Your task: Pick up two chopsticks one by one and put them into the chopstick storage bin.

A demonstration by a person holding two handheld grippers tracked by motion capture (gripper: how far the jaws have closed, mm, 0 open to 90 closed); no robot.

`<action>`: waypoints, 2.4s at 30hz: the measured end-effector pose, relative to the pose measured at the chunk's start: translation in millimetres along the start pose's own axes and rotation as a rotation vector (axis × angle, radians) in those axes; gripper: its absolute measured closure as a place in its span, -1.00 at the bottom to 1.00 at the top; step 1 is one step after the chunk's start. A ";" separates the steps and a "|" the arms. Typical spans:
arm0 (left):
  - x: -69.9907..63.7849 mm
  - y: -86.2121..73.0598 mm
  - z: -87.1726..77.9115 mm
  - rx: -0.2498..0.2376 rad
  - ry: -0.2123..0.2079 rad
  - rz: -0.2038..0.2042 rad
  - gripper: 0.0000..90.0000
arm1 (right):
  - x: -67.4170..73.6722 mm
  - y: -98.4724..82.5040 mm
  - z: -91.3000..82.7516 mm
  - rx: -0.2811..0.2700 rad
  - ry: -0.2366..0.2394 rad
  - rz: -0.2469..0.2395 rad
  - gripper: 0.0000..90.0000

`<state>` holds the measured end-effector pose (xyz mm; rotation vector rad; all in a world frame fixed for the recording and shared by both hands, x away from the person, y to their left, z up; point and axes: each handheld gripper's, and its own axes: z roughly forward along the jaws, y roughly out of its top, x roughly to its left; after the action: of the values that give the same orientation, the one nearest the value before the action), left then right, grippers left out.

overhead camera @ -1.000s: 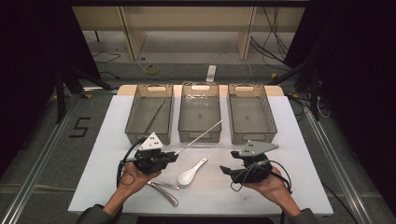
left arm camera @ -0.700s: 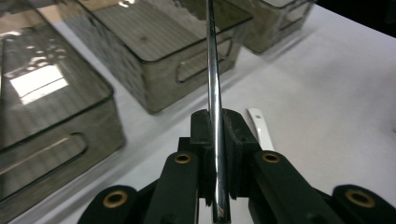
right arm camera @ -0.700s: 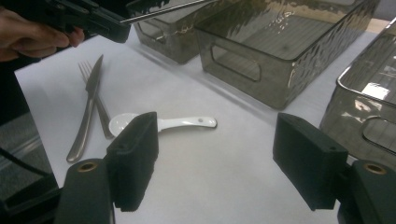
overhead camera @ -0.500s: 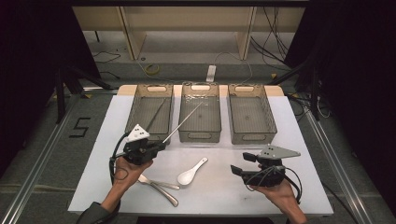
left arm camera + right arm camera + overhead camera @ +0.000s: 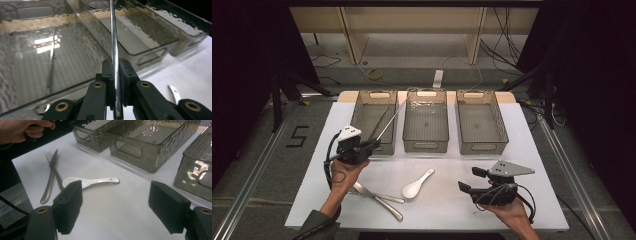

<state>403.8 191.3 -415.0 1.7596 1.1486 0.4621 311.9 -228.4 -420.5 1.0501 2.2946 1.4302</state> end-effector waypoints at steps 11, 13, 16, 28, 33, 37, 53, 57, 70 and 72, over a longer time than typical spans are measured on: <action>27.2 11.3 5.5 -0.019 0.044 -0.073 0.85 | 0.5 -3.1 -2.6 -0.022 -0.007 0.001 -0.40; 30.1 14.4 6.4 -0.023 0.057 -0.074 0.85 | 1.0 -3.4 -2.3 -0.021 -0.004 -0.003 -0.40; 32.2 17.5 7.8 -0.019 0.078 -0.063 0.85 | 1.4 -3.8 -1.7 -0.015 -0.005 -0.004 -0.40; 55.0 18.4 16.3 0.027 0.137 -0.097 0.85 | 2.8 -4.8 -0.7 0.002 0.007 -0.014 -0.40; 59.4 18.2 19.4 0.045 0.164 -0.096 0.85 | 5.0 -5.1 0.5 0.013 0.017 -0.025 -0.40; 60.9 19.2 23.4 0.072 0.182 -0.093 0.84 | 5.9 -5.5 1.7 0.024 0.026 -0.031 -0.40; 66.8 21.1 31.2 0.082 0.193 -0.129 0.39 | 6.7 -5.5 0.9 0.023 0.029 -0.030 -0.40; 61.8 24.2 28.7 0.072 0.173 -0.126 0.11 | 6.5 -5.4 0.2 0.024 0.027 -0.030 -0.40; 30.8 28.6 16.7 0.076 0.027 -0.064 -0.34 | 4.9 -5.6 -4.2 0.003 0.005 -0.026 -0.40; 25.1 29.5 15.0 0.080 0.006 -0.048 -0.38 | 4.7 -5.8 -4.4 0.000 0.002 -0.021 -0.40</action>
<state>441.4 202.0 -401.1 1.7962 1.2261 0.3973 303.6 -229.8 -422.5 1.0220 2.3001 1.4236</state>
